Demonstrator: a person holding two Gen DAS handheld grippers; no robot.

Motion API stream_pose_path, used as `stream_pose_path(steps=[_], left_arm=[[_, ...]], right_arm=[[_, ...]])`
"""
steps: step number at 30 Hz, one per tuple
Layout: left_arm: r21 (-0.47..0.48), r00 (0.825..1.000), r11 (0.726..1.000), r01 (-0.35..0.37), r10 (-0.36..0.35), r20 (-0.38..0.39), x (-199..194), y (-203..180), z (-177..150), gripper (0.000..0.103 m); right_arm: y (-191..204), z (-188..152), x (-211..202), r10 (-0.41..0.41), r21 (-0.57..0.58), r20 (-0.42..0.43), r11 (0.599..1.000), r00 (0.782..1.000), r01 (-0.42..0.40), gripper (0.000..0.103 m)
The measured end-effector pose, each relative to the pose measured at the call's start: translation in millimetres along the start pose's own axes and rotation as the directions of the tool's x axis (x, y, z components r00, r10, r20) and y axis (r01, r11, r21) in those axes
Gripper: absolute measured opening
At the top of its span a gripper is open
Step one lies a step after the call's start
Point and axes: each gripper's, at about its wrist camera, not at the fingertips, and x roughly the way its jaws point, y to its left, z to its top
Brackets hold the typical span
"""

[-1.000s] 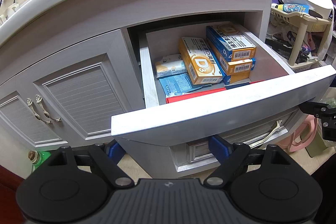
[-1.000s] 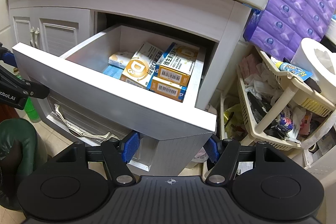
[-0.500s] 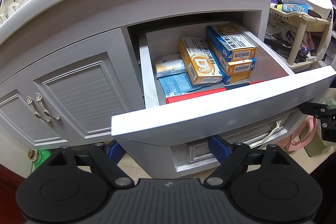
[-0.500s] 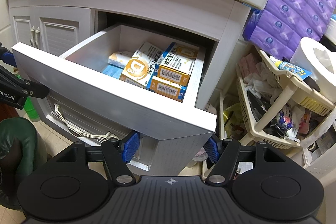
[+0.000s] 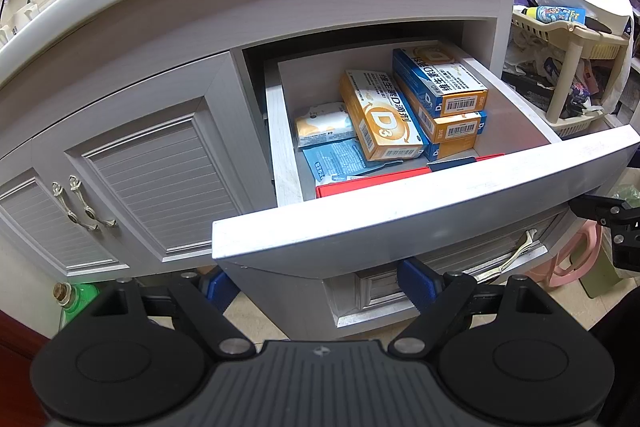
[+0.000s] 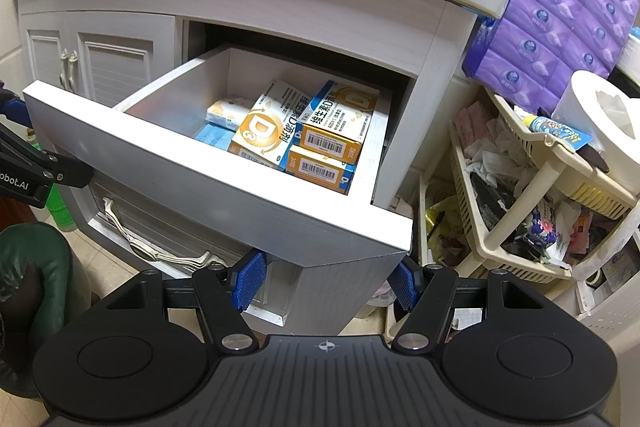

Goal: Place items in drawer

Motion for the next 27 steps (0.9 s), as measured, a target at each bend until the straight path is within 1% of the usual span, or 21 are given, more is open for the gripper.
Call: stream_pose_path(steps=[27], left_arm=[[0.008,1.000,1.000,0.005,-0.005,0.000,-2.8,3.1,-1.7,0.098]], right_arm=[[3.4,-4.3,-6.2,0.000,-0.015,-0.006,1.000,1.000,0.000,0.065]])
